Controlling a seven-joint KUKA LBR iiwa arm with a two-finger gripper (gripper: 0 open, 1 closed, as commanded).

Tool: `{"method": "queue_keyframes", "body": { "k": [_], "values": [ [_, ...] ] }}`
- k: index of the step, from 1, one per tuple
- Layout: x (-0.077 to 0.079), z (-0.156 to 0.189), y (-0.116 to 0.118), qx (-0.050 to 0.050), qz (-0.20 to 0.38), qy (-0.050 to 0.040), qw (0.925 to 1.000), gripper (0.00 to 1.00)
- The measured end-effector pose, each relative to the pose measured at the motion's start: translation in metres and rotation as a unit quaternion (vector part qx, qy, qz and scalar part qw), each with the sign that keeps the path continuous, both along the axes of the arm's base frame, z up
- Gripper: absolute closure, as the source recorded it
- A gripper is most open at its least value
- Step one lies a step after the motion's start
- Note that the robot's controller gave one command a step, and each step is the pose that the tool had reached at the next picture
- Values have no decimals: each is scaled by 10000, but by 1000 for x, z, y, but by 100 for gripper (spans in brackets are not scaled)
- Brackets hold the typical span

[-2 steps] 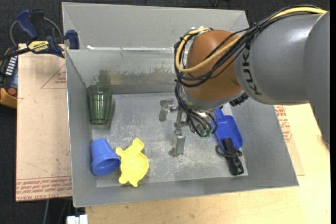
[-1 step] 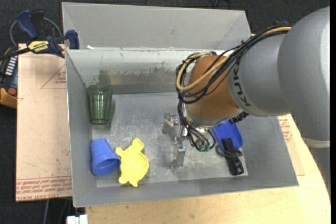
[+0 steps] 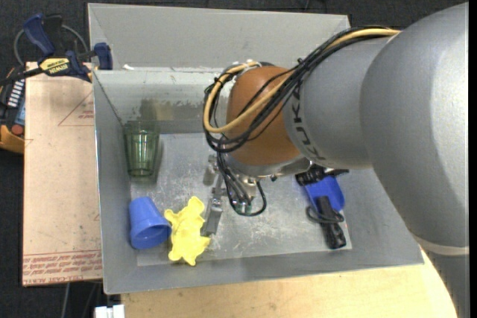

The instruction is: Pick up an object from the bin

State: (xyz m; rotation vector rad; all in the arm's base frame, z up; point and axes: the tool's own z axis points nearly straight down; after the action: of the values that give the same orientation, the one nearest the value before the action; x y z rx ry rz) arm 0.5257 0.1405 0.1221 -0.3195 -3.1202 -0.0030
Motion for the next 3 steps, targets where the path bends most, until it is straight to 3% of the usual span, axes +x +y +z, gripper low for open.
{"method": "queue_keyframes", "body": {
  "k": [1,2,3],
  "values": [
    [-11,-51,-23,4,1648,2,9863,0],
    [8,-4,-17,-1,-582,-1,9983,0],
    [-2,-36,48,-2,-1126,25,9936,0]
  ]
}}
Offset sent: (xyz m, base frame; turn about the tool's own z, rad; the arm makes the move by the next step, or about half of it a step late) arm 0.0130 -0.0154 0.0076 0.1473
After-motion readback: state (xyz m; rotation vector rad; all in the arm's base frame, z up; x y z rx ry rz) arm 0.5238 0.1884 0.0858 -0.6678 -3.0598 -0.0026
